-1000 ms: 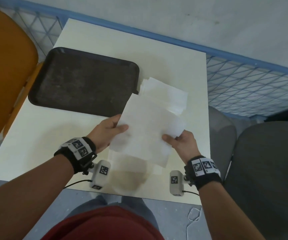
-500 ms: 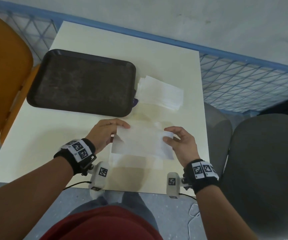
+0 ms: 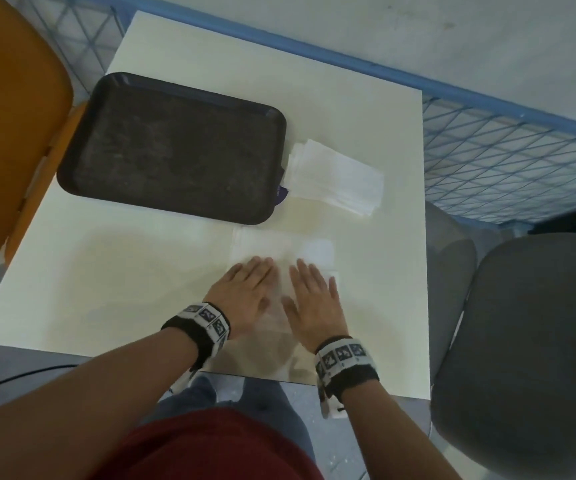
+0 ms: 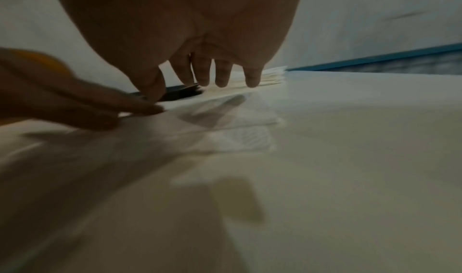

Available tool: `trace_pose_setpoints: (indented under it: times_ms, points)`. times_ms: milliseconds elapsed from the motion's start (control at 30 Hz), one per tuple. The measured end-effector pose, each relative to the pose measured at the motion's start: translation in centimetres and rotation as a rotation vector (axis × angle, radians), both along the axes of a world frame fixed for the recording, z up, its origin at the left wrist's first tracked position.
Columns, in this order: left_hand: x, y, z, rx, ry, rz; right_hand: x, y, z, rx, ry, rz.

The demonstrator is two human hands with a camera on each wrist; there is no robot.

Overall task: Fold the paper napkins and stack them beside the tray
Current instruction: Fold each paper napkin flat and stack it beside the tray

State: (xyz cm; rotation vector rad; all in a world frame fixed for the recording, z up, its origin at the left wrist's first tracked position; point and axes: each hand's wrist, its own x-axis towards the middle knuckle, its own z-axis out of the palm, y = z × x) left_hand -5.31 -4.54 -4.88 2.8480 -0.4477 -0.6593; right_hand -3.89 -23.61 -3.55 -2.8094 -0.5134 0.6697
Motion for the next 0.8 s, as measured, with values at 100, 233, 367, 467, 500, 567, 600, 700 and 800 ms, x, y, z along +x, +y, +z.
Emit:
trace_pose_setpoints:
  times_ms: [100, 233, 367, 467, 500, 567, 600, 700, 800]
  points:
    - [-0.3, 0.0, -0.7, 0.043, -0.069, -0.021, -1.3, 1.0, -0.6, -0.120, 0.053, 0.063]
    - [0.7, 0.5, -0.1, 0.012, -0.153, 0.008, -0.8, -2.3, -1.0, -0.156, 0.068, -0.177]
    - [2.9, 0.0, 1.3, -0.045, -0.084, 0.176, 0.0, -4.5, -0.6, -0.161, 0.064, -0.176]
    - [4.4, -0.4, 2.5, -0.254, -0.001, 0.239, 1.0, -4.5, -0.1, -0.074, -0.023, -0.185]
    - [4.7, -0.5, 3.0, -0.341, 0.014, 0.218, 1.4, -4.3, 0.2, -0.002, -0.064, -0.187]
    - [4.9, -0.5, 4.1, -0.472, 0.026, 0.167, 2.2, -3.9, 0.6, 0.176, -0.113, -0.144]
    - [4.9, -0.4, 4.4, -0.513, 0.027, 0.166, 2.6, -3.7, 0.8, 0.238, -0.130, -0.097]
    - [4.9, 0.4, 4.6, -0.612, -0.039, 0.358, 4.4, -3.9, 1.5, 0.292, -0.162, -0.015]
    - [5.4, 1.6, 3.3, -0.564, -0.098, 0.640, 7.5, -5.0, 3.1, 0.319, -0.123, -0.115]
